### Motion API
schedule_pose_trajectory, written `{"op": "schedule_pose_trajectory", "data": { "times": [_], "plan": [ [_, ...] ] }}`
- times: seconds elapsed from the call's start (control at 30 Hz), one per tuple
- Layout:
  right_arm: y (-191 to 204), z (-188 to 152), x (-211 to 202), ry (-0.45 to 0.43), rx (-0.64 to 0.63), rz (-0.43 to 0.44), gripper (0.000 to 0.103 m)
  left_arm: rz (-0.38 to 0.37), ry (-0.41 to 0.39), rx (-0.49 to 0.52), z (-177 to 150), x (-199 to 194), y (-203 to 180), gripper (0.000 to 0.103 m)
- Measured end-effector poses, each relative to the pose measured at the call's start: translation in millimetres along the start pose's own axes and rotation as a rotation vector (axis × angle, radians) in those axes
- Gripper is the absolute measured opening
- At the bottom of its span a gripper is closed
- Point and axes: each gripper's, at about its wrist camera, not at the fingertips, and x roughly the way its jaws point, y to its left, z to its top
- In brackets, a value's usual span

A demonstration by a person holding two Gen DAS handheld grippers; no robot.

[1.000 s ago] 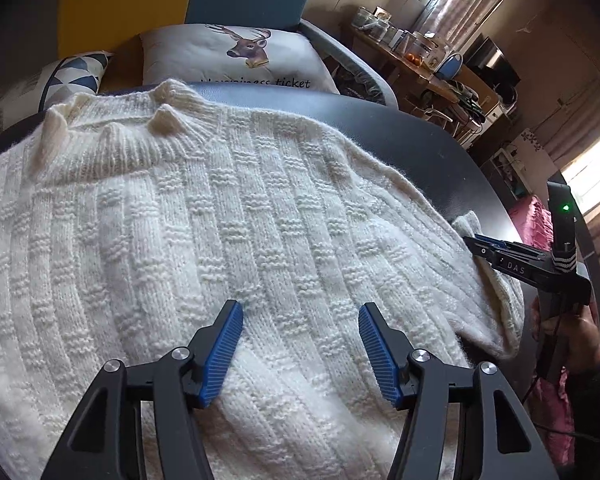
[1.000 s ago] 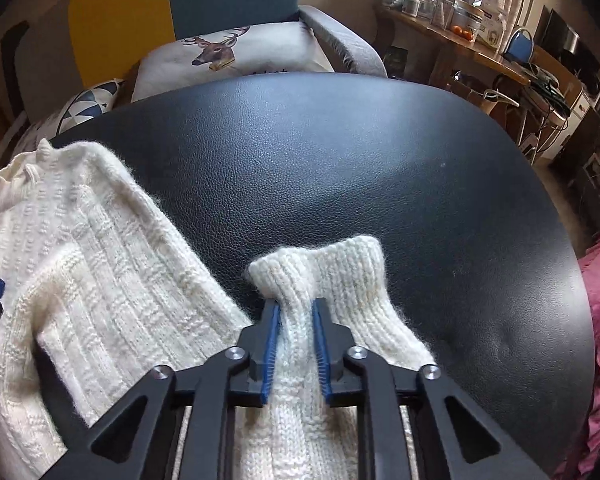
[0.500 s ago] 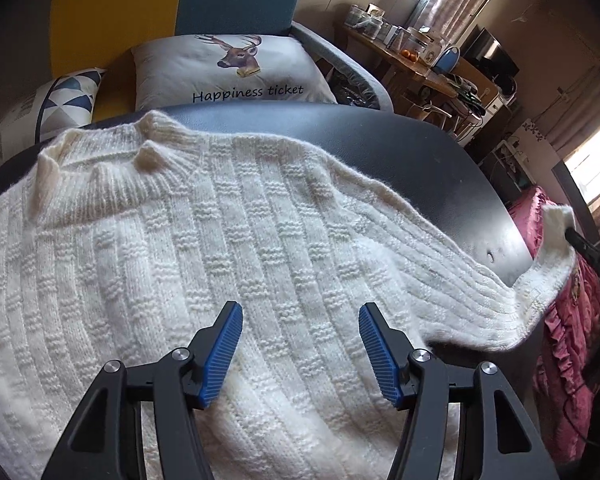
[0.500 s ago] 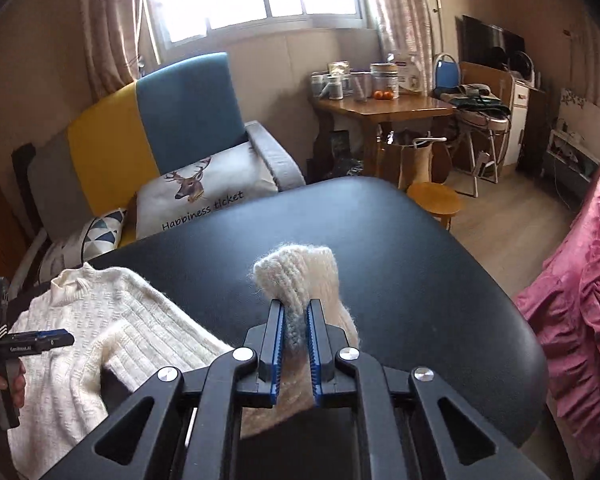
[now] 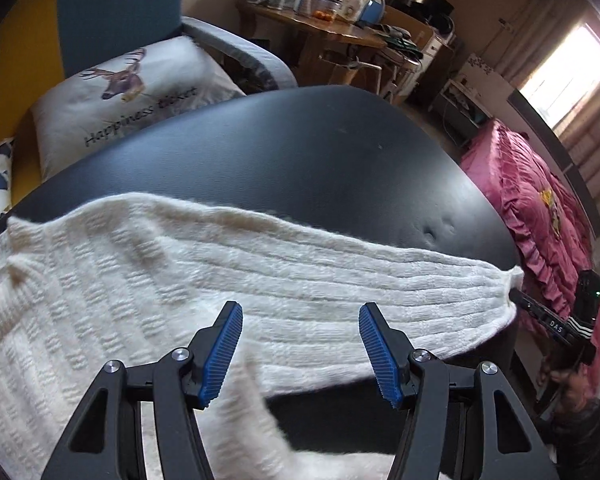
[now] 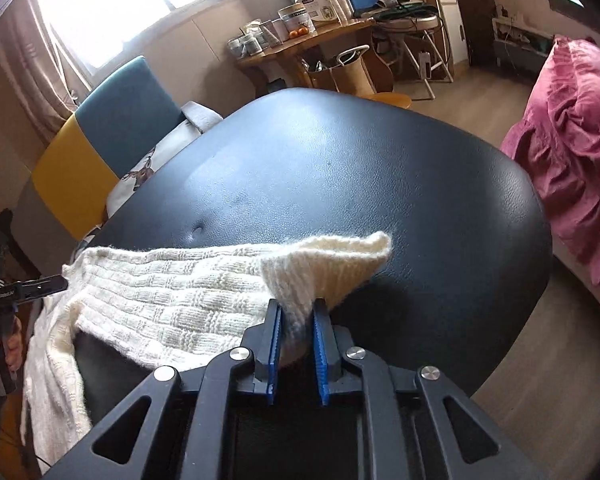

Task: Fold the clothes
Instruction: 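Grasp the sleeve cuff with the right gripper and lift it, then fold the sleeve across the sweater body with the right gripper and release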

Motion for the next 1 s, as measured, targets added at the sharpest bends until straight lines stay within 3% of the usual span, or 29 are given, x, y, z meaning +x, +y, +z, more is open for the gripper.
{"op": "schedule_pose_trajectory", "data": {
  "times": [0.17, 0.33, 0.4, 0.43, 0.47, 0.5, 0.6, 0.8, 0.93, 1.0],
  "plan": [
    [-13, 1, 2, 0.016, 0.080, 0.033, 0.024, -0.046, 0.130, 0.051, 17, 45, -39, 0.062],
    [3, 0, 5, 0.005, -0.043, -0.051, 0.020, 0.078, 0.187, 0.132, 22, 83, -68, 0.061],
    [8, 2, 8, 0.011, -0.082, -0.074, 0.014, 0.149, 0.165, 0.210, 18, 88, -80, 0.051],
    [10, 4, 9, 0.011, -0.095, -0.081, 0.013, 0.179, 0.148, 0.252, 15, 89, -87, 0.041],
    [11, 7, 8, 0.004, -0.105, -0.088, 0.012, 0.172, 0.134, 0.271, 14, 88, -91, 0.018],
    [12, 12, 5, -0.012, -0.112, -0.091, 0.012, 0.173, 0.113, 0.274, 15, 85, -93, 0.008],
    [12, 31, -6, -0.069, -0.129, -0.102, 0.012, 0.122, 0.040, 0.209, 22, 77, -89, 0.000],
    [-13, 40, 20, -0.027, -0.093, -0.169, 0.012, 0.124, 0.050, 0.178, 28, 98, -93, 0.000],
    [-18, 42, 21, -0.040, -0.057, -0.150, 0.012, 0.116, 0.054, 0.136, 33, 101, -94, 0.000],
    [-21, 44, 21, -0.043, -0.029, -0.128, 0.019, 0.111, 0.054, 0.115, 36, 102, -92, 0.000]
  ]
}}
